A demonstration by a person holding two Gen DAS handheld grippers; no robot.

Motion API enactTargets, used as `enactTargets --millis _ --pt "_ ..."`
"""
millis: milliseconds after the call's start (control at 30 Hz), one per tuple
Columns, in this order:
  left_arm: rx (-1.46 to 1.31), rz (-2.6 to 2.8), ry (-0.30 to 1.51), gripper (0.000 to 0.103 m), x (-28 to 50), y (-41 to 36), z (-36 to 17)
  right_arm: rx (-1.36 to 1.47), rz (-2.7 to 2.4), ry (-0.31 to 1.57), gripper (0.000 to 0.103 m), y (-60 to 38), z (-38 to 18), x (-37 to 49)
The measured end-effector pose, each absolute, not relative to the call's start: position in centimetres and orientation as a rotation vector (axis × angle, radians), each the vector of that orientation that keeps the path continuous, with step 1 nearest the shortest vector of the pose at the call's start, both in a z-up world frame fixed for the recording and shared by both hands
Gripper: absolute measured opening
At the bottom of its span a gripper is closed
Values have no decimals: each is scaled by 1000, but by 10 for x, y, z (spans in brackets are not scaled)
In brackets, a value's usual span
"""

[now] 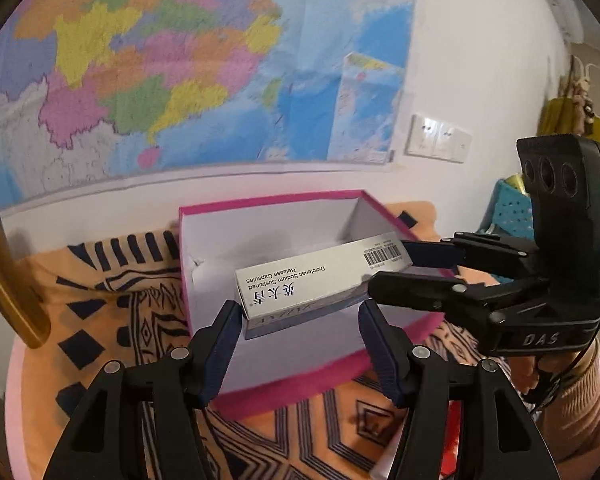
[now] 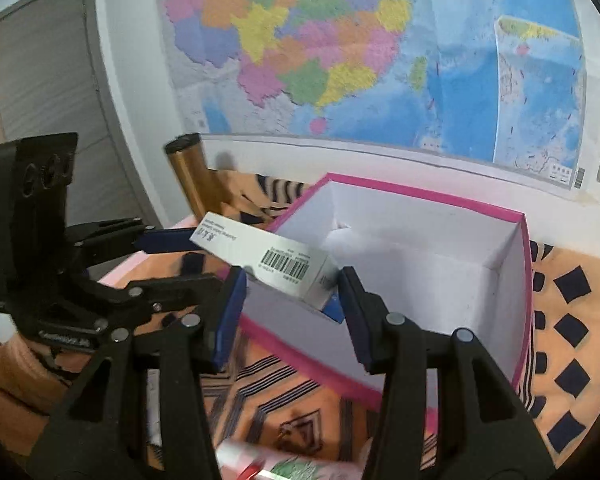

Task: Organize rigid objects
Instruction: 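Lift the medicine box with the left tool and carry it over the pink box, then lower the medicine box into the pink box and open the left tool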

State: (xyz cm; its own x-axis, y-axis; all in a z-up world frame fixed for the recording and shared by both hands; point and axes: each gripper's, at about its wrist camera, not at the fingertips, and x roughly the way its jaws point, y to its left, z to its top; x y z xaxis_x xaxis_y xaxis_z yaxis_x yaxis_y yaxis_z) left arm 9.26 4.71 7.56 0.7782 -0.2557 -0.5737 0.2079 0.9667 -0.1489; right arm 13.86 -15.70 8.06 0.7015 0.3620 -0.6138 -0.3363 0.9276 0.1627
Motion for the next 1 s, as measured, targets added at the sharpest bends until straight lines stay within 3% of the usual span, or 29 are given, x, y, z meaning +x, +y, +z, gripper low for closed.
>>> enactTargets --millis 500,1000 --pt "-16 -144 682 61 114 54 41 -6 374 829 51 -142 12 188" --pt "-114 -253 576 69 39 49 58 106 427 741 53 -170 49 113"
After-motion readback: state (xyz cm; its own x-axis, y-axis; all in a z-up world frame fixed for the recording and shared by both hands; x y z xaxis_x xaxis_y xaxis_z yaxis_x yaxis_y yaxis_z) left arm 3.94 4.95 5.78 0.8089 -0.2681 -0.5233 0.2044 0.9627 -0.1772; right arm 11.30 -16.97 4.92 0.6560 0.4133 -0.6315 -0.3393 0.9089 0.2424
